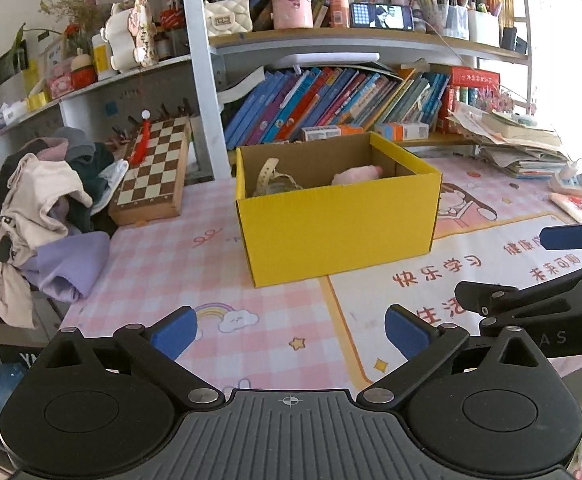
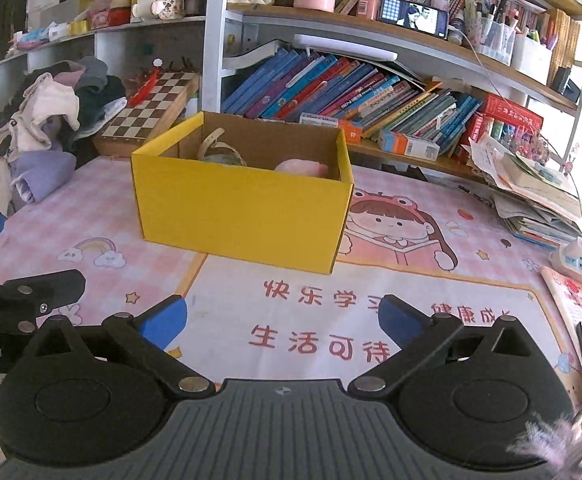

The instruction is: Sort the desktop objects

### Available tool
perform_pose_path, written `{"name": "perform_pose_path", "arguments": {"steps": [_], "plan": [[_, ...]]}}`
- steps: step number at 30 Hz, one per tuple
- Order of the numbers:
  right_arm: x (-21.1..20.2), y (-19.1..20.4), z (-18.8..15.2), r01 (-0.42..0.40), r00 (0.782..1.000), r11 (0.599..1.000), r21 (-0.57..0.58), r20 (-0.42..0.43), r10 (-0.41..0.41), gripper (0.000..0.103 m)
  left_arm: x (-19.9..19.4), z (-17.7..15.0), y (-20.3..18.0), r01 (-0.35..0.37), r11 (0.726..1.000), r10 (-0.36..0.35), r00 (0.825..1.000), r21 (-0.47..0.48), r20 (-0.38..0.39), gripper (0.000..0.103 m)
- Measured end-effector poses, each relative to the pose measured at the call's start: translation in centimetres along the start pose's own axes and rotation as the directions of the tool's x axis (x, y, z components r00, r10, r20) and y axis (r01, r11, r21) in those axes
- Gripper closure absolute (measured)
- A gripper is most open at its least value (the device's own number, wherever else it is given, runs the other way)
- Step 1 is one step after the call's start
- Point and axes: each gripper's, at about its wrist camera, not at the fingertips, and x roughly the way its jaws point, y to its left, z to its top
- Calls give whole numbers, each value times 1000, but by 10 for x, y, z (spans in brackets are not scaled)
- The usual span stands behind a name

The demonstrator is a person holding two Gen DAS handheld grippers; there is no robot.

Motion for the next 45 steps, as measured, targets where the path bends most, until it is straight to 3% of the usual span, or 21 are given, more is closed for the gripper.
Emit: {"name": "perform_pose_path", "arguments": {"steps": [17,25,33,45], "plan": [[-7,9,-6,6,999,1000,-10,-36,-6,0,-11,-9,7,12,1000,-13,1000,-24,-17,0],[2,3,-10,-11,992,999,50,-123,17,0,-4,-14,5,13,1000,-14,997,-10,-75,0],[0,4,-13,27,992,999,27,-127,-23,0,-5,-14,6,5,1000,-7,997,-26,-78,0],[-2,7,-15,21,992,1000,10,-127,-20,0,-8,-13,2,13,1000,-14,997,-17,-72,0]]}}
